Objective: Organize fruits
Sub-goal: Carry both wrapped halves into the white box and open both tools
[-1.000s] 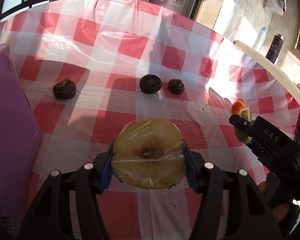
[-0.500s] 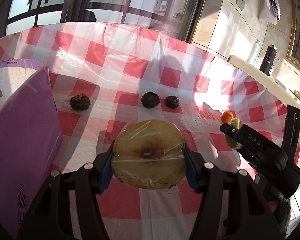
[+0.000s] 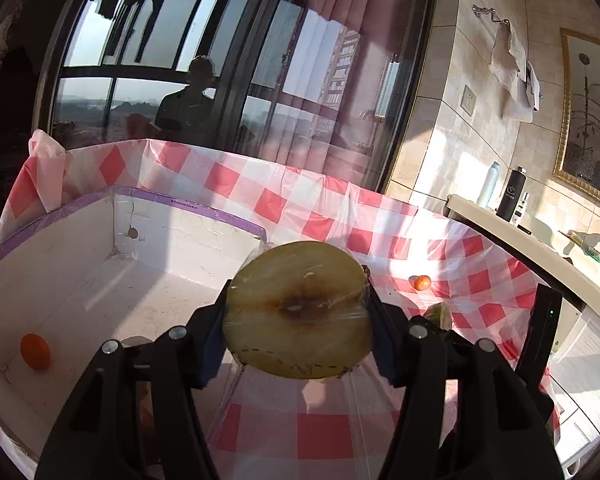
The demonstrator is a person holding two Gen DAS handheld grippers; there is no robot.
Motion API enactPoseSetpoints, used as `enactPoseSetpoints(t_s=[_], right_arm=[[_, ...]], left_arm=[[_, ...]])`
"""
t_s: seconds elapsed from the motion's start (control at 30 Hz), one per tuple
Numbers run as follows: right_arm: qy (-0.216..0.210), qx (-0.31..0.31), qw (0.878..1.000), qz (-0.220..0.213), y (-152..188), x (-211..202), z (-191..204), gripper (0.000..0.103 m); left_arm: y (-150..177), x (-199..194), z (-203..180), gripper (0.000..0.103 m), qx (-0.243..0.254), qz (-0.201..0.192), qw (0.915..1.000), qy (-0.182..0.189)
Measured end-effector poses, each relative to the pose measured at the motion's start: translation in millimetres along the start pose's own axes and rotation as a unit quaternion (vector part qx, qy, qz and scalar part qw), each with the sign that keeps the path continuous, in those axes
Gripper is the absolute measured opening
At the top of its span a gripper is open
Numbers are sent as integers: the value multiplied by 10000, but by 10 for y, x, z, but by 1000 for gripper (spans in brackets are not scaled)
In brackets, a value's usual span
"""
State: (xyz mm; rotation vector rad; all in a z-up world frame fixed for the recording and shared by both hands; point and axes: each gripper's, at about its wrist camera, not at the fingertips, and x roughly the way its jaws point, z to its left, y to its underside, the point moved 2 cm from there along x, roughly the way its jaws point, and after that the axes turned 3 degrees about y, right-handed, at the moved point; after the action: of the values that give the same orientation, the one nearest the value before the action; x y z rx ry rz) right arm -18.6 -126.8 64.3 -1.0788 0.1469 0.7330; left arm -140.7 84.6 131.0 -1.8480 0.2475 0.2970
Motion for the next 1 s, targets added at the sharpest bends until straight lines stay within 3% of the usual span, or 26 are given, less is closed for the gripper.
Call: enactPoseSetpoints(t_s=[0.17,0.4,0.57,0.73,0.83,0.93,1.0], right_arm=[[-471,-667,9967,6,54,-42,670,57],[-818,-1566,9843,56,262,17,1438,57],[-956,-2277,9686,278,472,159,1905,57],[-456,-3327,9377,893,709,488,2251,57],[107,-3817,9170,1150,742,694,2345,57],[342,-4053,8984,1657,772,911,2391,57],[531,-4271,8828,1882,803,1019,2421,57]], left_arm=[[-142,-145,445,60,-3,-38,9975,-701],[-244,-265,1208,60,-280,41,9855,-1675],[-268,-295,1469,60,-243,192,9807,-1929],[-201,-58,1626,60,-39,1034,9729,-2070],[-182,68,1665,60,-11,1485,9699,-1927],[-92,247,1695,60,226,2068,9563,-2054],[-76,270,1711,60,213,2186,9549,-1996]])
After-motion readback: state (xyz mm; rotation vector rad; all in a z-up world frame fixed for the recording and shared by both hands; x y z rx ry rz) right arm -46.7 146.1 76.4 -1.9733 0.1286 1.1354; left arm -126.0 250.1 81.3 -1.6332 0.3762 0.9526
